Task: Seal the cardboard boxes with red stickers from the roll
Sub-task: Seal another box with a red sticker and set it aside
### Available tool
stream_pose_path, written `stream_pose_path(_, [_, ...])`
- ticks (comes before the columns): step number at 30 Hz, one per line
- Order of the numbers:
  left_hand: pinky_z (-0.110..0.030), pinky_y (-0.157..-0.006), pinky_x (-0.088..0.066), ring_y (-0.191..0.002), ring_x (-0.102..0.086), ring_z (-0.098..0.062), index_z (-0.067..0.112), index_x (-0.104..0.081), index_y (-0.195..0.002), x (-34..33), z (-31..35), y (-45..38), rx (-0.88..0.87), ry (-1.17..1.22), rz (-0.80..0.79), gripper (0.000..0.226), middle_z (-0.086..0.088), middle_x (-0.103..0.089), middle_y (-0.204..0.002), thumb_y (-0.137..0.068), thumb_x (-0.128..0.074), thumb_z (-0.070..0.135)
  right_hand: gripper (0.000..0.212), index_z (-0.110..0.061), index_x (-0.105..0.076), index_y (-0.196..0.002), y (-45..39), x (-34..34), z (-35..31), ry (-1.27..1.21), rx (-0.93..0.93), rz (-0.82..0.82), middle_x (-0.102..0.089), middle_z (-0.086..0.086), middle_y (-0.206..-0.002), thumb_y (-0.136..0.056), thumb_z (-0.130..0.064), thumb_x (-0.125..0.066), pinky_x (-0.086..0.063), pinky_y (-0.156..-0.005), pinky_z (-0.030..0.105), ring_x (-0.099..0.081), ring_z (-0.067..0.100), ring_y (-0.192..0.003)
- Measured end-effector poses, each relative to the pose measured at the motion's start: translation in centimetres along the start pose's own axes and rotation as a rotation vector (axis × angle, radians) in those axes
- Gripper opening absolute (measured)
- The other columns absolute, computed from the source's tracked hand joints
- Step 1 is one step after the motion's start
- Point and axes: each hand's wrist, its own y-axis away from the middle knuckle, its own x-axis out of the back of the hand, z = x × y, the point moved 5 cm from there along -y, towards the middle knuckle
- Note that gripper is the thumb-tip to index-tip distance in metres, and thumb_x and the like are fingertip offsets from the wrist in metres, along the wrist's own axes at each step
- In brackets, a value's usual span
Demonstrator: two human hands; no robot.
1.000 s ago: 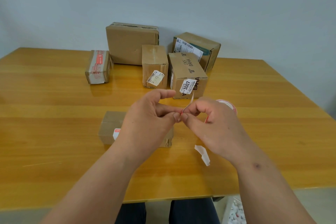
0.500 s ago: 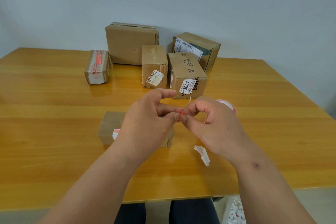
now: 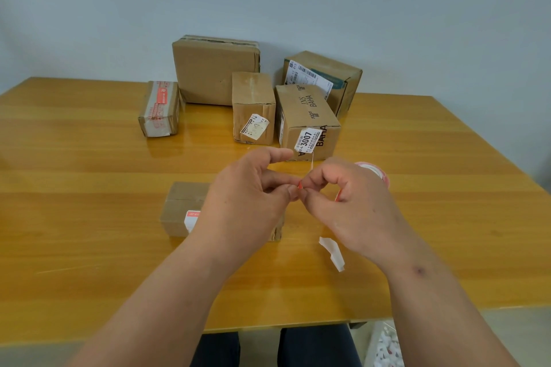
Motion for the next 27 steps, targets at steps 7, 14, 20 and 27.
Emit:
stream_pose_path(7, [-0.002,-0.068,-0.044,-0.080,-0.066,0.010,0.035,-0.058,-0.118,-0.22,-0.34,0.04,0.007,0.003,-0.006,0.039,0.024,-0.073,-0.081,-0.086,-0.071,0.016,0.011,-0.029,-0.064,-0.070,0.19,0.03,-0.01,0.007,-0.011,-0.005,-0.065,-0.009,-0.083,-0.081,-0.029,-0.066,-0.031,-0.076,0.030,-0.050,-0.013,-0.059])
stream_pose_path(14, [-0.003,-0.071,-0.045,-0.082,-0.066,0.010,0.035,-0.058,-0.121,-0.29,-0.18,0.04,-0.003,-0.020,-0.007,0.041,0.024,-0.073,-0.083,-0.085,-0.072,0.019,0.010,-0.030,-0.066,-0.071,0.21,0.10,0.35,-0.007,-0.011,0.017,-0.065,-0.013,-0.082,-0.080,-0.034,-0.065,-0.037,-0.076,0.030,-0.052,-0.003,-0.070])
stream_pose_path(20, [-0.004,-0.069,-0.047,-0.081,-0.066,0.009,0.035,-0.057,-0.121,-0.38,-0.31,0.00,0.006,-0.013,-0.013,0.041,0.024,-0.073,-0.082,-0.087,-0.071,0.018,0.014,-0.028,-0.066,-0.070,0.13,0.03,0.26,-0.009,-0.002,0.027,-0.065,-0.014,-0.080,-0.077,-0.039,-0.061,-0.044,-0.087,0.042,-0.055,0.001,-0.076])
stream_pose_path(27, [-0.004,-0.068,-0.045,-0.081,-0.067,0.008,0.034,-0.058,-0.120,-0.38,-0.54,0.02,0.016,0.004,-0.012,0.039,0.023,-0.074,-0.082,-0.087,-0.070,0.017,0.020,-0.027,-0.066,-0.070,-0.02,-0.17,0.02,-0.005,0.004,0.036,-0.066,-0.013,-0.079,-0.071,-0.043,-0.054,-0.041,-0.092,0.046,-0.055,-0.001,-0.077])
